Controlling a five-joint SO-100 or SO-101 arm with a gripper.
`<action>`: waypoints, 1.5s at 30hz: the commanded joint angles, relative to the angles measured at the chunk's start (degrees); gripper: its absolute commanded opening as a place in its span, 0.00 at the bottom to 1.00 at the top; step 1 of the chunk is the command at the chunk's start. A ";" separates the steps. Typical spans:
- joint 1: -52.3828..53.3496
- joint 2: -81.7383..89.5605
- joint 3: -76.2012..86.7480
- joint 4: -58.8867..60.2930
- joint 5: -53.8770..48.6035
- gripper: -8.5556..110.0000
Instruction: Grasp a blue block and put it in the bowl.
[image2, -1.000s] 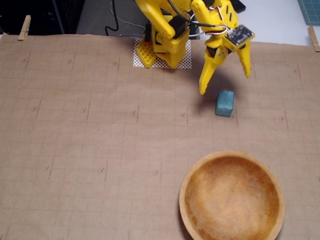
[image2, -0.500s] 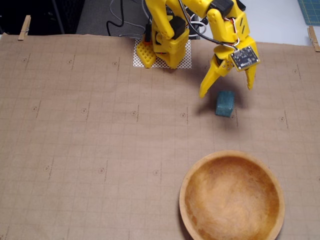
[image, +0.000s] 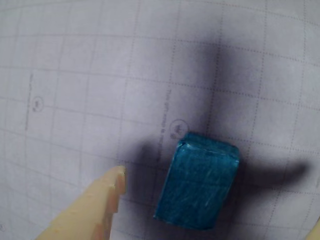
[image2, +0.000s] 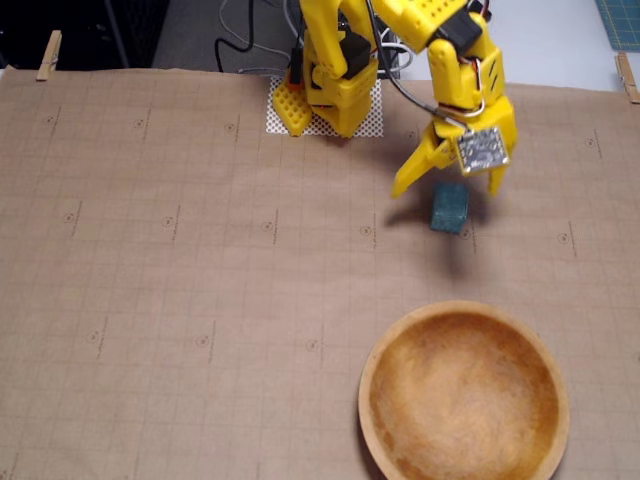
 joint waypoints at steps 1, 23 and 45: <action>-0.26 -1.49 -3.43 -0.70 0.35 0.51; -2.64 -14.85 -5.71 -0.79 0.26 0.50; -0.97 -20.13 -8.61 -0.18 -6.94 0.27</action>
